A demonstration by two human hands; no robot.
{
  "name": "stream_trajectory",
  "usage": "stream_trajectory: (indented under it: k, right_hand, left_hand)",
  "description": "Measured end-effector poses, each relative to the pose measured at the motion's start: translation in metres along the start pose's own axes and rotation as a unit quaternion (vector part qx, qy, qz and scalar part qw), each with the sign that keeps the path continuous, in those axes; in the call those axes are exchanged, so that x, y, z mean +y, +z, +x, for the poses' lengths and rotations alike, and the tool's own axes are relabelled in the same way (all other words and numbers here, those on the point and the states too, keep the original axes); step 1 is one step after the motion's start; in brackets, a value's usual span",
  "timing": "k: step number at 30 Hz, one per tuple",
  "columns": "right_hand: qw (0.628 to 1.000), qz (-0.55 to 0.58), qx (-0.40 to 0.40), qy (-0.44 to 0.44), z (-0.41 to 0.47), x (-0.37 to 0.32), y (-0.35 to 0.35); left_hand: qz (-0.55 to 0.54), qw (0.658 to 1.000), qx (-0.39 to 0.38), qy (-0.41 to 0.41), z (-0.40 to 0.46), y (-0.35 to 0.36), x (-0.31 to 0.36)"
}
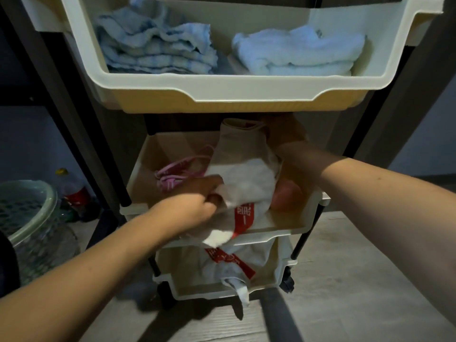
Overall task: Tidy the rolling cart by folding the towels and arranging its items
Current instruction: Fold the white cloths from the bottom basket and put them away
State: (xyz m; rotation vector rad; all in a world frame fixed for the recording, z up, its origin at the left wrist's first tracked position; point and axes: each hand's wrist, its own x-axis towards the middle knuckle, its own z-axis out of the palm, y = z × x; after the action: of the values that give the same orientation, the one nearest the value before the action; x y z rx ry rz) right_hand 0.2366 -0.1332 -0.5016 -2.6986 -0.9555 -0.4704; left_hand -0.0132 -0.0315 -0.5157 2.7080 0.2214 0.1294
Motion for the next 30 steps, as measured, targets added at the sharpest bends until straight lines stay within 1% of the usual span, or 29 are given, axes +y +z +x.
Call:
stream_trajectory:
  k: [1,2,3,5,6,7,9,12,13,14,15,16,17,18,19,20,21,22,23,24,25,26,27,28,29,30]
  right_hand:
    - [1.0,0.014,0.006,-0.005,-0.001,0.001,-0.004]
    - [1.0,0.023,0.01,-0.01,-0.001,0.001,-0.008]
    - [1.0,0.024,0.008,-0.014,-0.002,0.002,-0.01]
    - [0.999,0.037,0.002,-0.015,-0.001,0.002,-0.012]
    - [0.999,0.049,0.0,-0.017,-0.002,0.003,-0.011]
    - [0.998,0.056,-0.005,-0.017,-0.003,0.002,-0.01]
    - [0.998,0.051,-0.02,-0.005,-0.006,0.0,-0.009]
    - [0.998,0.056,-0.012,-0.012,-0.007,0.003,-0.006]
    - [0.998,0.065,-0.004,-0.007,-0.006,0.005,-0.005]
    - [0.997,0.076,0.005,0.0,-0.007,0.006,-0.005]
    - [0.996,0.086,0.008,0.003,-0.008,0.006,-0.004]
    - [0.996,0.094,0.001,-0.007,-0.01,0.005,-0.005]
    - [0.994,0.101,-0.018,-0.024,-0.014,0.003,-0.007]
    - [0.993,0.108,-0.036,-0.041,-0.019,0.001,-0.009]
    - [0.991,0.108,-0.052,-0.062,-0.025,0.001,-0.01]
    - [0.989,0.102,-0.066,-0.082,-0.031,0.003,-0.009]
    - [0.987,0.095,-0.084,-0.1,-0.037,0.004,-0.007]
    - [0.984,0.085,-0.101,-0.118,-0.044,0.005,-0.005]
    - [0.982,0.07,-0.117,-0.132,-0.05,0.006,-0.002]
    - [0.981,0.059,-0.128,-0.136,-0.055,0.006,0.0]
    - [0.98,0.058,-0.132,-0.136,-0.06,0.004,0.001]
    - [0.98,0.061,-0.127,-0.137,-0.063,0.003,0.002]
    - [0.981,0.066,-0.122,-0.137,-0.066,0.001,0.003]
    - [0.982,0.065,-0.117,-0.134,-0.068,0.0,0.004]
    - [0.983,0.061,-0.115,-0.132,-0.071,0.0,0.004]
    - [0.983,0.058,-0.111,-0.131,-0.073,0.0,0.002]
  left_hand:
    - [-0.012,1.0,0.008,0.005,0.003,-0.005,-0.003]
    - [0.008,0.999,-0.03,0.022,0.005,-0.009,-0.004]
    - [0.038,0.993,-0.106,0.029,0.003,-0.01,-0.004]
    - [0.116,0.959,-0.259,0.008,-0.007,0.002,0.0]
    - [0.153,0.945,-0.291,-0.005,-0.01,0.011,0.001]
    - [0.178,0.943,-0.28,0.005,-0.012,0.017,0.001]
    - [0.191,0.955,-0.224,0.039,-0.014,0.019,0.001]
    - [0.149,0.978,-0.138,0.037,-0.012,0.008,-0.007]
    - [0.126,0.986,-0.112,0.023,-0.012,0.005,-0.01]
    - [0.084,0.993,-0.079,-0.007,-0.013,0.003,-0.01]
    - [0.012,0.998,-0.028,-0.049,-0.013,0.003,-0.008]
    - [-0.086,0.99,0.036,-0.108,-0.013,0.001,-0.007]
    - [-0.172,0.966,0.096,-0.168,-0.014,-0.004,-0.002]
    - [-0.213,0.939,0.144,-0.228,-0.015,-0.008,0.0]
    - [-0.2,0.933,0.157,-0.256,-0.018,-0.012,0.002]
    - [-0.114,0.956,0.138,-0.234,-0.021,-0.009,0.001]
    - [0.001,0.982,0.088,-0.17,-0.028,-0.006,0.003]
    - [0.105,0.991,0.031,-0.08,-0.04,-0.001,0.007]
    - [0.181,0.983,-0.027,0.01,-0.048,0.005,0.006]
    - [0.255,0.96,-0.09,0.075,-0.053,0.016,0.001]
    - [0.315,0.933,-0.123,0.123,-0.055,0.027,-0.005]
    - [0.371,0.906,-0.133,0.158,-0.058,0.036,-0.011]
    - [0.404,0.888,-0.119,0.182,-0.06,0.043,-0.016]
    - [0.413,0.881,-0.075,0.218,-0.061,0.05,-0.023]
    - [0.392,0.885,-0.04,0.246,-0.062,0.056,-0.029]
    - [0.376,0.893,-0.018,0.249,-0.061,0.059,-0.034]
